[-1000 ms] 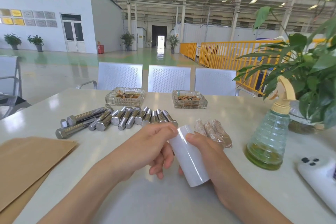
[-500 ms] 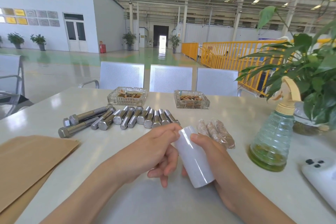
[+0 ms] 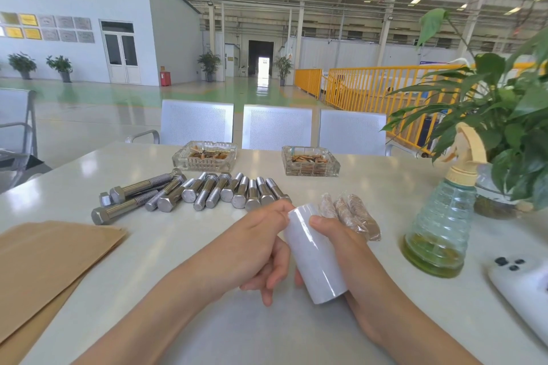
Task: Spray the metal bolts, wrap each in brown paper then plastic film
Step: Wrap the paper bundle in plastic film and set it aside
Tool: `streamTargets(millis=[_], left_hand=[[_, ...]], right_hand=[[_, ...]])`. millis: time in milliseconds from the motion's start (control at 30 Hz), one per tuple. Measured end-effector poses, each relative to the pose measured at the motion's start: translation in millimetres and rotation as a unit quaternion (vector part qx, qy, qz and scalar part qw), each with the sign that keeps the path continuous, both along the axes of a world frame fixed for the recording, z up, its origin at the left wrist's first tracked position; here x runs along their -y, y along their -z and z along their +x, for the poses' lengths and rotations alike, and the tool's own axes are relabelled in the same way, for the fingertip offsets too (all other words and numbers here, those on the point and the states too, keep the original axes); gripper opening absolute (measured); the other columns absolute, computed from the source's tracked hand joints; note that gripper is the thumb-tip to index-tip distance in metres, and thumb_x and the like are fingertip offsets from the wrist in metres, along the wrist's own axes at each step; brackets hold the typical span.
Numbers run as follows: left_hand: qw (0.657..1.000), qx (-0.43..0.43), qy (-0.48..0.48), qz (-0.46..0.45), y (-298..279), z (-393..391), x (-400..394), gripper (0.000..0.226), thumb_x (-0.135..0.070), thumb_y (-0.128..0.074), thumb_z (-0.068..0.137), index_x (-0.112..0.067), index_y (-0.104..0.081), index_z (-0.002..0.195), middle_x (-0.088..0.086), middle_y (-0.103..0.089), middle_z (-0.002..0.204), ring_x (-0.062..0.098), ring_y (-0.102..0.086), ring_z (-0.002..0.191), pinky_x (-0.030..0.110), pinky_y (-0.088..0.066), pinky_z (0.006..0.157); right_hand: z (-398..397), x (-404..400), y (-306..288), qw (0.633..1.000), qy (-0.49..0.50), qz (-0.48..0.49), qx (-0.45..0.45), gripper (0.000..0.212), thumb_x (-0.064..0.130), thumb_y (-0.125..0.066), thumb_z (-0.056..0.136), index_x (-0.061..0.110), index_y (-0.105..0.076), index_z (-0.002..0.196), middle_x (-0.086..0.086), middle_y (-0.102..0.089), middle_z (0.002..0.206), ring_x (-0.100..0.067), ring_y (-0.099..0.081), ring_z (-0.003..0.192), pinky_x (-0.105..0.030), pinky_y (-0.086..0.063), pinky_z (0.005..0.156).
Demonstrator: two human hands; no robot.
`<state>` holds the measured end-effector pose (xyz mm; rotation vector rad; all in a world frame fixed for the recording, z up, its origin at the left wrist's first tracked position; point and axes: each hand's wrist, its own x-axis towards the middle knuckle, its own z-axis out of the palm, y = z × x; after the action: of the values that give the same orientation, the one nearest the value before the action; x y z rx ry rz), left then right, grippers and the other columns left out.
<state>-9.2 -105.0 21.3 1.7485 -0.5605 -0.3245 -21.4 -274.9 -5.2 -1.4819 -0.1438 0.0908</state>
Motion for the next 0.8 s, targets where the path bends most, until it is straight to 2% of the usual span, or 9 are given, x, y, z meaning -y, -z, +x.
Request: streamTargets(millis=[267, 333, 400, 467, 567, 733, 800], left_hand=[[1.0, -0.004, 0.007, 0.0, -1.2, -0.6, -0.8, 0.024, -0.016, -0.022, 0.106, -0.007, -0.045, 0.106, 0.012, -0.052, 0.047, 0.018, -0.024, 0.029, 0.018, -0.038, 0.037], [1.0, -0.007, 0.001, 0.0, -1.8, -1.2, 0.1, 0.027, -0.022, -0.023, 0.106, -0.007, -0.044, 0.103, 0.01, -0.052, 0.046, 0.018, -0.025, 0.03, 0.022, -0.042, 0.041], [1.0, -0.013, -0.012, 0.011, -1.0, -1.5, 1.7, 0.039, -0.033, -0.023, 0.108, -0.006, -0.045, 0.09, 0.006, -0.049, 0.042, 0.019, -0.026, 0.032, 0.03, -0.049, 0.05], [1.0, -0.018, -0.014, 0.005, -0.5, -2.0, 2.9, 0.039, -0.031, -0.023, 0.109, -0.011, -0.044, 0.082, 0.006, -0.047, 0.041, 0.019, -0.023, 0.032, 0.037, -0.051, 0.055], [1.0, -0.02, -0.008, -0.006, -1.5, -0.5, 3.2, 0.034, -0.018, -0.022, 0.106, -0.023, -0.048, 0.085, 0.011, -0.049, 0.045, 0.017, -0.022, 0.028, 0.025, -0.045, 0.042], [1.0, -0.003, -0.017, 0.004, 1.9, 2.9, 1.3, 0.027, -0.017, -0.021, 0.105, -0.014, -0.047, 0.101, 0.01, -0.053, 0.047, 0.019, -0.029, 0.029, 0.022, -0.038, 0.041], [0.999, 0.018, -0.033, 0.006, 2.9, 4.2, 0.3, 0.031, -0.016, -0.022, 0.105, -0.014, -0.053, 0.104, 0.012, -0.055, 0.05, 0.021, -0.036, 0.032, 0.022, -0.034, 0.04]], right_hand=[[3.2, 1.8, 2.4, 1.0, 0.003, -0.002, 0.0, 0.044, 0.064, -0.069, 0.063, 0.027, -0.075, 0.086, -0.014, -0.071, 0.079, -0.029, -0.072, 0.067, -0.029, -0.053, 0.054], [3.4, 1.9, 2.7, 1.0, 0.002, -0.005, -0.003, 0.046, 0.065, -0.069, 0.063, 0.026, -0.075, 0.086, -0.014, -0.071, 0.078, -0.029, -0.072, 0.066, -0.029, -0.053, 0.053], [3.7, 2.2, 2.9, 1.0, -0.001, -0.008, 0.0, 0.046, 0.065, -0.069, 0.063, 0.025, -0.074, 0.086, -0.015, -0.071, 0.078, -0.029, -0.072, 0.066, -0.029, -0.053, 0.053], [4.2, 2.3, 3.1, 1.0, 0.002, -0.006, 0.003, 0.045, 0.064, -0.069, 0.063, 0.026, -0.075, 0.085, -0.014, -0.071, 0.079, -0.029, -0.072, 0.066, -0.03, -0.053, 0.054], [4.5, 2.4, 2.6, 1.0, 0.003, -0.003, 0.003, 0.043, 0.062, -0.07, 0.063, 0.025, -0.075, 0.084, -0.016, -0.071, 0.078, -0.03, -0.071, 0.065, -0.028, -0.053, 0.052], [4.7, 2.5, 3.4, 1.0, 0.006, -0.005, 0.005, 0.044, 0.062, -0.069, 0.064, 0.025, -0.075, 0.086, -0.016, -0.071, 0.078, -0.03, -0.071, 0.065, -0.028, -0.052, 0.052], [5.1, 1.9, 4.4, 1.0, 0.014, -0.006, 0.013, 0.042, 0.062, -0.068, 0.067, 0.027, -0.075, 0.09, -0.014, -0.073, 0.08, -0.028, -0.072, 0.067, -0.029, -0.054, 0.054]])
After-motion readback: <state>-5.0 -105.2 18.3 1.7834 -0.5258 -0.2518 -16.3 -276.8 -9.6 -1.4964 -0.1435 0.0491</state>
